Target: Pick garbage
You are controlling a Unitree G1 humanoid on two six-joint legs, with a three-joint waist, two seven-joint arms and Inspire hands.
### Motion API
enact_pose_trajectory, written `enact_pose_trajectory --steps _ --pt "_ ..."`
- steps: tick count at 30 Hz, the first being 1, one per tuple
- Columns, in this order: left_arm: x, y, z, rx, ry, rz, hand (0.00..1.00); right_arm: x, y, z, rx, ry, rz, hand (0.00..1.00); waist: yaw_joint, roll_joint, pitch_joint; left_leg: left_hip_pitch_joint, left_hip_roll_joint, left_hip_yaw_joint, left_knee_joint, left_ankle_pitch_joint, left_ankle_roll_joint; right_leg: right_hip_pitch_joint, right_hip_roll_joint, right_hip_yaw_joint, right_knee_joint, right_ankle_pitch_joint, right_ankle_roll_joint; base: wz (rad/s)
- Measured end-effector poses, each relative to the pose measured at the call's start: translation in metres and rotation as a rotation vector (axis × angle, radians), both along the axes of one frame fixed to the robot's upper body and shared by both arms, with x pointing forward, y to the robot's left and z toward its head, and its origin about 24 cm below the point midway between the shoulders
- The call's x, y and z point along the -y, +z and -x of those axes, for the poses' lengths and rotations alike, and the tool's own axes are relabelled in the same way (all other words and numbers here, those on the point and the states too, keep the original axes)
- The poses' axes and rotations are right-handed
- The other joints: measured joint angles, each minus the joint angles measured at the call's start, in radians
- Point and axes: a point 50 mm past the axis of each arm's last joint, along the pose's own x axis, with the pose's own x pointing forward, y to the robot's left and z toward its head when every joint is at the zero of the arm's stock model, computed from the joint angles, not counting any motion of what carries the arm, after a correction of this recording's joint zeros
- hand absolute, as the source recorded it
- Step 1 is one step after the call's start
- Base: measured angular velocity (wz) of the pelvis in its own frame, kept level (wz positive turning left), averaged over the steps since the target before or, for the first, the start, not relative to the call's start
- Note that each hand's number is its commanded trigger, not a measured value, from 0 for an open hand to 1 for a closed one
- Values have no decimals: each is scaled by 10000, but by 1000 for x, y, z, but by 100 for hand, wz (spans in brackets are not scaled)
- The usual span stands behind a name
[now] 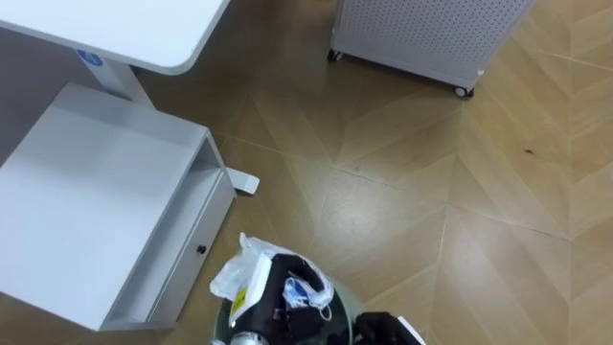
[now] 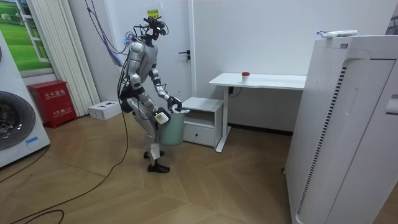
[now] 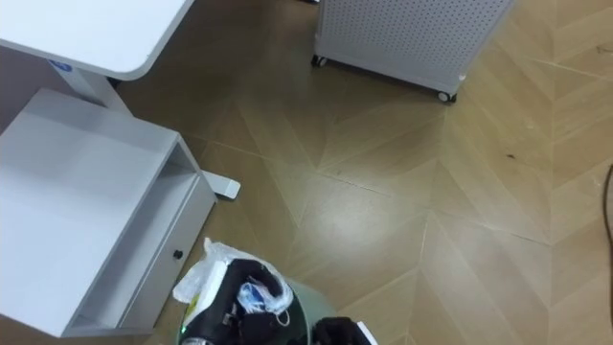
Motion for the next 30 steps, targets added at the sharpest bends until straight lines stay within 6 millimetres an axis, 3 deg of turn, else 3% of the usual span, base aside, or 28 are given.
enact_pose_trajectory --steps 15,16,17,19,30 --pt "-12 -25 18 -2043 -1146 -579 100 2 -8 15 -250 365 280 100 208 91 -54 32 7 42 38 -6 10 -11 7 31 -6 3 -4 0" --pt "-12 -26 18 -2102 -1182 -602 77 2 -8 16 -289 359 273 100 207 104 -62 31 8 43 38 -6 10 -11 8 32 -2 3 -4 0" --pt "-13 -28 19 -2251 -1265 -637 0 2 -9 17 -339 377 272 100 228 140 -85 31 2 55 38 -6 11 -10 10 44 31 4 -4 0" --pt "-15 -30 21 -2519 -1405 -710 0 3 -10 18 -410 446 294 100 238 199 -121 45 -6 71 29 -7 14 -10 9 66 34 15 6 0" --pt "-22 -44 33 -3790 -1890 -991 0 -1 -8 16 -361 713 122 100 246 197 -121 140 -20 151 0 -7 16 -8 3 173 49 13 7 -1"
